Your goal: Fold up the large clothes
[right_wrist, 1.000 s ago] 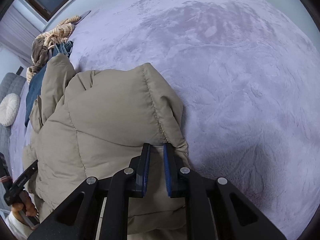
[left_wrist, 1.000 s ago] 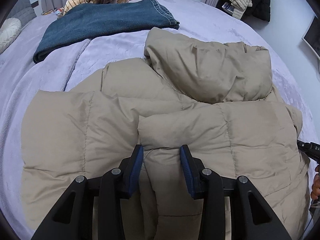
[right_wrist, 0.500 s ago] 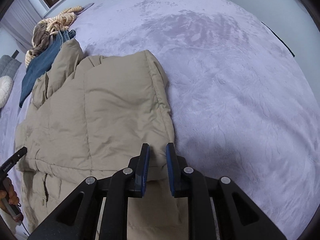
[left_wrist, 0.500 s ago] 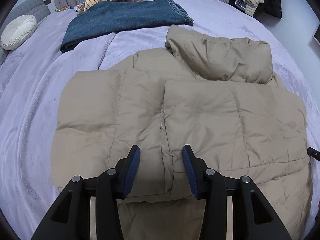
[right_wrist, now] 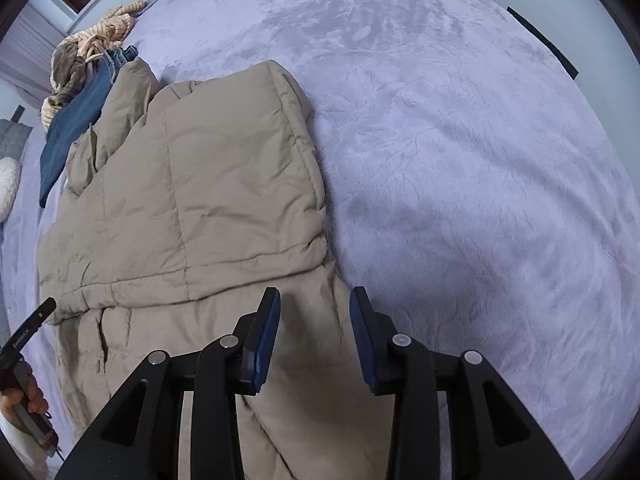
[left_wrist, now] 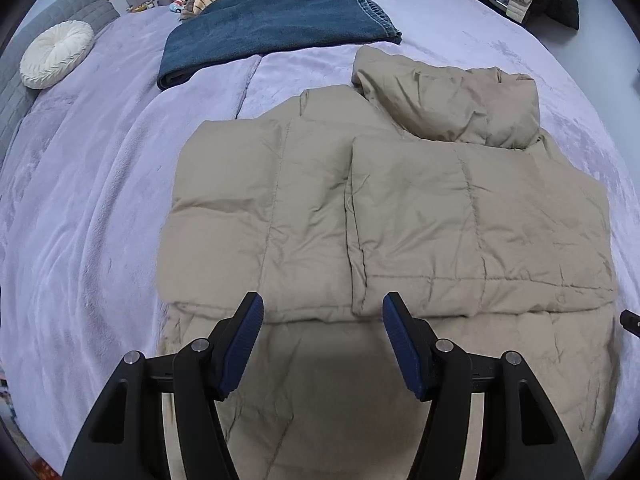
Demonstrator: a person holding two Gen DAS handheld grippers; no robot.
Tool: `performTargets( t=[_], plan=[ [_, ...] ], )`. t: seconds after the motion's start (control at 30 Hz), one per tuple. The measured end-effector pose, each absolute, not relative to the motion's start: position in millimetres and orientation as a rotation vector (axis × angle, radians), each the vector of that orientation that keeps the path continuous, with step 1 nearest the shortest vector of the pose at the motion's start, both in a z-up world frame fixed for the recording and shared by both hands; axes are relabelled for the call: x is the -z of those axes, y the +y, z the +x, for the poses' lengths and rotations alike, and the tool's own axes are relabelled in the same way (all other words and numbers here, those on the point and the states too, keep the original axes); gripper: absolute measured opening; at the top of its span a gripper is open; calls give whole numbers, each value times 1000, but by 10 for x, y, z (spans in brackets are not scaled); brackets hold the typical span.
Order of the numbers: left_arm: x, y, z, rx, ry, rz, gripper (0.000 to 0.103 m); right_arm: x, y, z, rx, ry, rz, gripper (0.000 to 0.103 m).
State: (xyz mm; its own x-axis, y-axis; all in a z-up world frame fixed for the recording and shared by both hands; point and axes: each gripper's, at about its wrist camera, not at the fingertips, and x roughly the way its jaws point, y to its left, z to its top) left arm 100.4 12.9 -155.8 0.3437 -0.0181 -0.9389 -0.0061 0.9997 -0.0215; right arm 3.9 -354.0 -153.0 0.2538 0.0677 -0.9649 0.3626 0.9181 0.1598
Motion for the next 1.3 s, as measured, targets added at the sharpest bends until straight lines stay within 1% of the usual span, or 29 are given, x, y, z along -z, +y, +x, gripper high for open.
performTargets(
  t=[0.2, 0.27, 0.3, 0.33, 0.37, 0.53, 0.67, 0.77, 0.8, 0.97, 1.03, 1.07, 1.3],
  plan=[
    [1340, 56, 651, 24, 1255, -27, 64, 1330, -3462, -249, 171, 1331, 432, 59],
    [1286, 31, 558, 25, 1259, -40, 64, 1278, -3443, -326, 159, 1338, 438, 61],
    [1263, 22, 528, 22, 1260, -45, 79, 1256, -3429, -362, 153, 1343, 437, 63],
    [1232, 18, 493, 13, 1254, -52, 98, 1244, -3419, -364, 148, 1347, 436, 64],
    [1190, 19, 448, 3, 1237, -63, 101, 1223, -3411, -380, 143, 1348, 436, 66],
    [1083, -60, 277, 3, 1240, -82, 101, 1151, -3397, -466, 113, 1355, 442, 72],
    [1053, -170, 145, -3, 1259, -61, 101, 1115, -3345, -526, 76, 1360, 442, 80],
    [1032, -227, 29, -7, 1270, -73, 101, 1099, -3294, -579, 34, 1366, 431, 81],
    [1030, -246, -12, -12, 1273, -76, 101, 1107, -3281, -592, 24, 1371, 429, 83],
    [1037, -294, -271, -52, 1289, -96, 101, 1198, -3231, -665, -28, 1400, 437, 84],
    [1060, -284, -382, -66, 1302, -99, 101, 1220, -3212, -693, -44, 1409, 435, 87],
    [1076, -275, -433, -71, 1311, -100, 101, 1225, -3198, -712, -49, 1412, 433, 94],
    [1178, -164, -714, -71, 1356, -107, 101, 1217, -3130, -874, -41, 1400, 454, 95]
  ],
)
